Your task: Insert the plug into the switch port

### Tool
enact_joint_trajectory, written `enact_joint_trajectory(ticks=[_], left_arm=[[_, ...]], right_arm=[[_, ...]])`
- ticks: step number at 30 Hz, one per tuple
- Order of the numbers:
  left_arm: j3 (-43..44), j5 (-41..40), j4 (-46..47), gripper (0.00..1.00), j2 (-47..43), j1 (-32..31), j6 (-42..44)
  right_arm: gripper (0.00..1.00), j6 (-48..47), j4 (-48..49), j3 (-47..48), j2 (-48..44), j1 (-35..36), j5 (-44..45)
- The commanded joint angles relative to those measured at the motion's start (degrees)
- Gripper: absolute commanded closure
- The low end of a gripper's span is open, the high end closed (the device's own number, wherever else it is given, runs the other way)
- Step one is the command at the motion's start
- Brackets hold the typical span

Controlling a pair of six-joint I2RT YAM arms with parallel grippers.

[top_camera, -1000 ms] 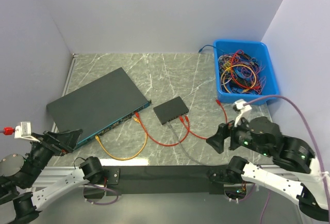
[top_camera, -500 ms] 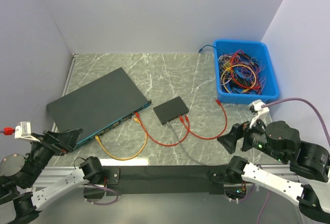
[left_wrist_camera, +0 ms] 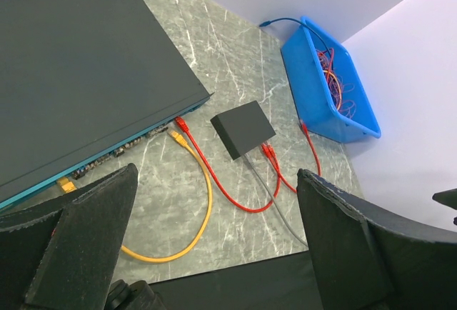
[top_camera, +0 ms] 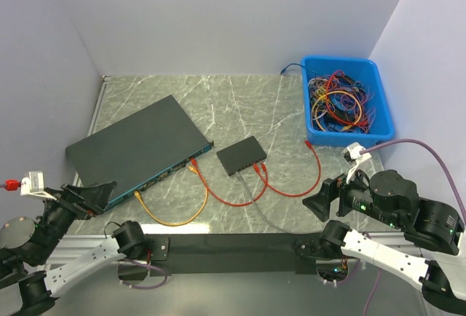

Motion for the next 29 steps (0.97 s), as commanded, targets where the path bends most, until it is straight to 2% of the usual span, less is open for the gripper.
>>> enact_joint_trajectory(ticks=[1,25,29], left_arm=[[0.08,-0.44,0.06,0.01,-6.10,-0.03,0.37],[-0.01,-0.70,-0.12,0.01,-6.80,-0.12,0.11],[-0.01,-0.61,-0.12,0.01,-6.71,-0.12,0.11]], right_arm=[[0.00,-1.02,1.86,-0.53,-0.50,0.87,-0.35],[0.00,-1.90,2.65,-0.88,-2.26,2.19,-2.19],[0.00,-1.73,2.47,-0.62,-1.47,2.62,0.17]])
